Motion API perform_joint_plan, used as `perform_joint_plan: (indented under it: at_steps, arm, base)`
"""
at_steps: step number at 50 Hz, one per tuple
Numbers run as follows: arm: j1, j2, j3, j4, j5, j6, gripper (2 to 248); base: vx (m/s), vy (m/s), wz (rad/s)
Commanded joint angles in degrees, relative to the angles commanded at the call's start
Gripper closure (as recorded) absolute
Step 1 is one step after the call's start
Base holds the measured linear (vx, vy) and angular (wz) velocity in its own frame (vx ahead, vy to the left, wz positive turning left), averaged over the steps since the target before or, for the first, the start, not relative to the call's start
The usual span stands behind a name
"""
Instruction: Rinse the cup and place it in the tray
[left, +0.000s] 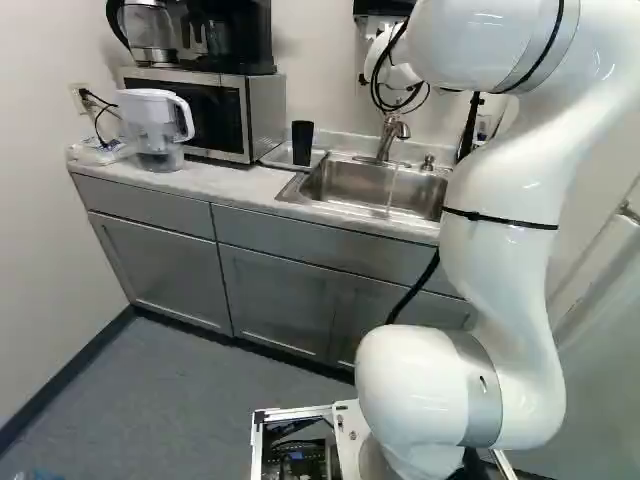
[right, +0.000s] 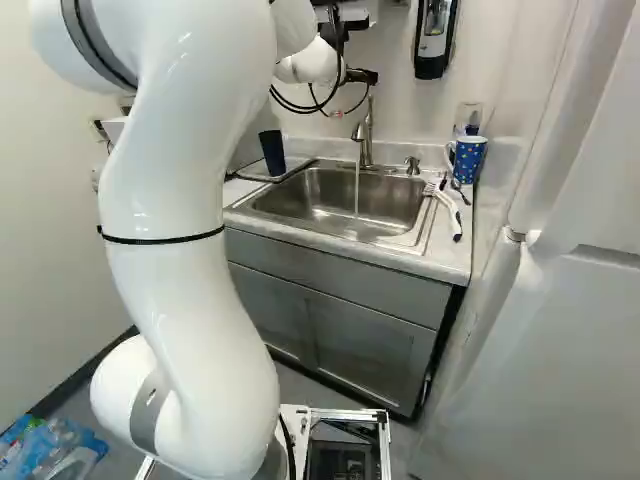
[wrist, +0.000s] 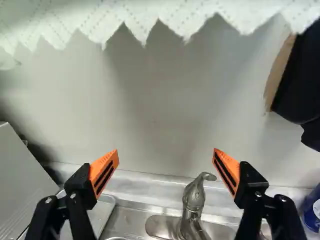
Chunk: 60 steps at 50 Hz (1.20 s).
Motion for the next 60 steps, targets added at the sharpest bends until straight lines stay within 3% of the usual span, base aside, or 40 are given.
perform_joint_plan:
  at_steps: [60]
  arm:
    - [0.19, -2.09, -2.47, 0.0, -5.31, 0.0, 3]
  base:
    - [0.0, 0.0, 0.0]
